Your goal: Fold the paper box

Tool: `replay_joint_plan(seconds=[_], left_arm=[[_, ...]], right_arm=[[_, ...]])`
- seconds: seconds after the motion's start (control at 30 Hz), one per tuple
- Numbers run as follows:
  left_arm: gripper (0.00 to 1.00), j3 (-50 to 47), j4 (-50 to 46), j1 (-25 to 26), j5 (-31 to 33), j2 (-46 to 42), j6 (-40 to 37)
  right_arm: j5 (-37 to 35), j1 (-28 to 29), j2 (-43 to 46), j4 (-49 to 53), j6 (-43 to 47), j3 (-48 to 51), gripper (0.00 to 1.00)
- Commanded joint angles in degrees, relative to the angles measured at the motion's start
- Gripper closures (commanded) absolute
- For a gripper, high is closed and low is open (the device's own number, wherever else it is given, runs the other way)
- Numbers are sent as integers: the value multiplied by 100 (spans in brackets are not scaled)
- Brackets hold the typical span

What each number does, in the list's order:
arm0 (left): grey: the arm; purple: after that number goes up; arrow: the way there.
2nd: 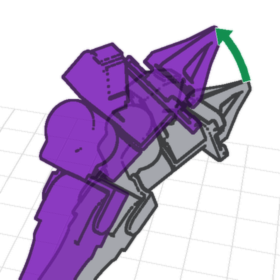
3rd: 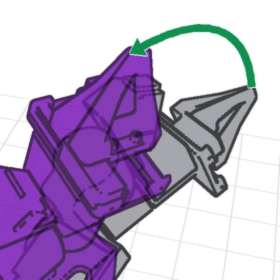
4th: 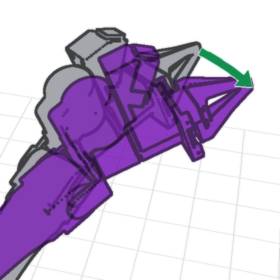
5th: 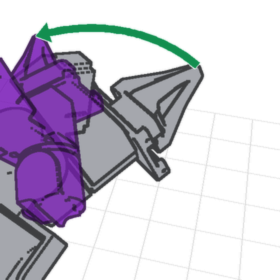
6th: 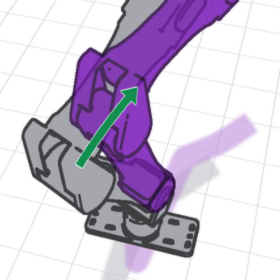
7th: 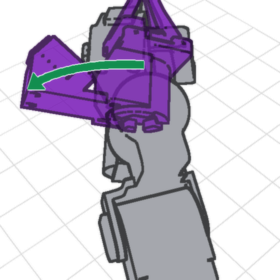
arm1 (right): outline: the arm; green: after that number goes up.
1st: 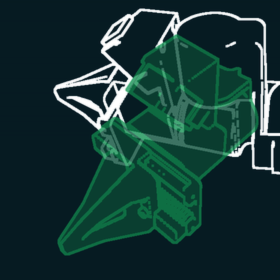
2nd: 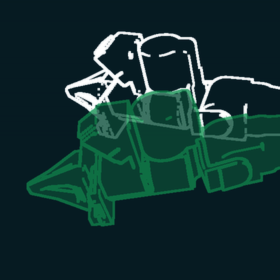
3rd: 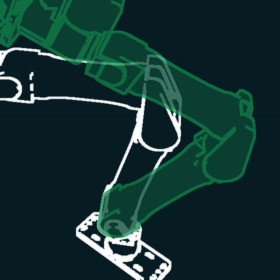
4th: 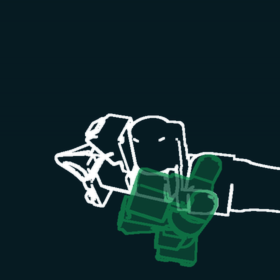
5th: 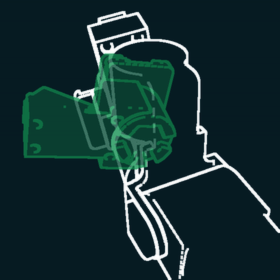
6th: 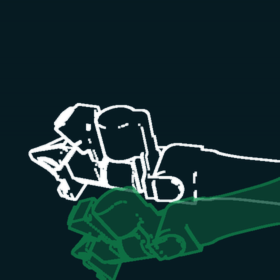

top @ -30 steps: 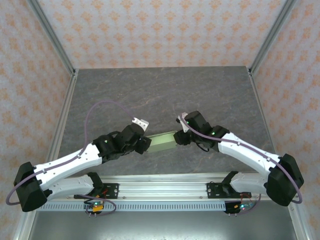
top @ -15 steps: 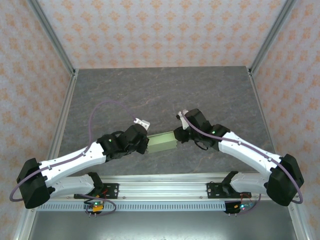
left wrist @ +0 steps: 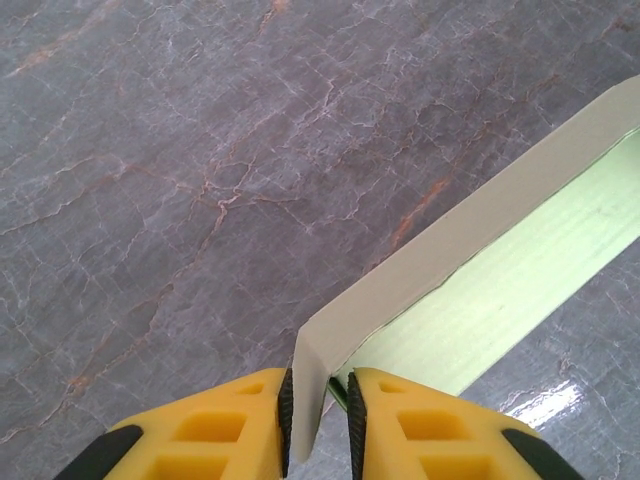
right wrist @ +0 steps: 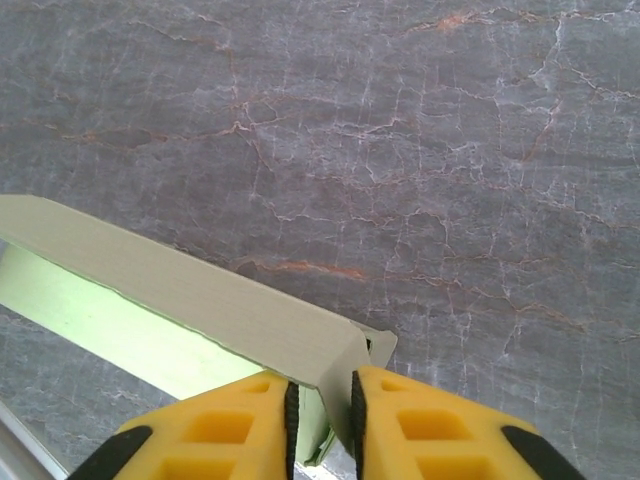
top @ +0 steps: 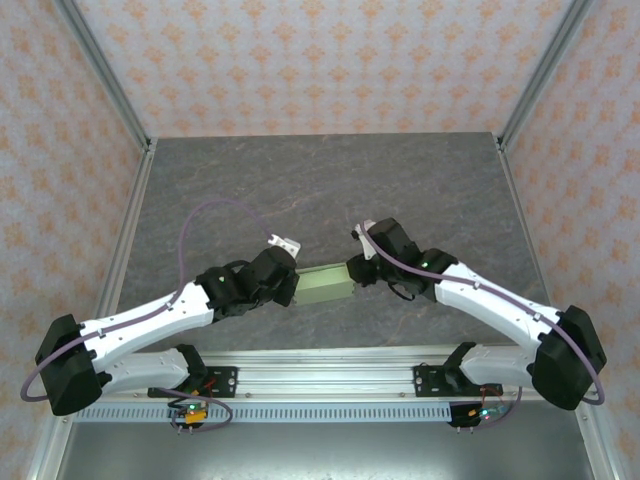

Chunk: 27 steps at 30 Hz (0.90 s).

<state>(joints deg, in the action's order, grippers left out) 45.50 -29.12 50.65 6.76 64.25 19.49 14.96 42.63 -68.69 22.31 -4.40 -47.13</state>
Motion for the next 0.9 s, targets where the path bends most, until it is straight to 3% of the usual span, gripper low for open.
replay_joint_plan(seconds=[0.0, 0.17, 0.27, 0.67, 0.87], left_arm=[[75, 248, -224, 63, 320, 78, -15], [80, 340, -274, 62, 341, 214, 33], [100, 429, -323, 63, 308, 315, 161], [100, 394, -89, 59, 295, 221, 658], [100, 261, 38, 59, 381, 207, 760]], right_arm=[[-178, 52, -22, -7, -57, -171, 82], [-341, 142, -70, 166, -348, -291, 87], [-524, 289, -131, 213, -611, -377, 87], [-1416, 843, -549, 531, -1796, -771, 87], [-1383, 850, -580, 443, -2453, -775, 87]])
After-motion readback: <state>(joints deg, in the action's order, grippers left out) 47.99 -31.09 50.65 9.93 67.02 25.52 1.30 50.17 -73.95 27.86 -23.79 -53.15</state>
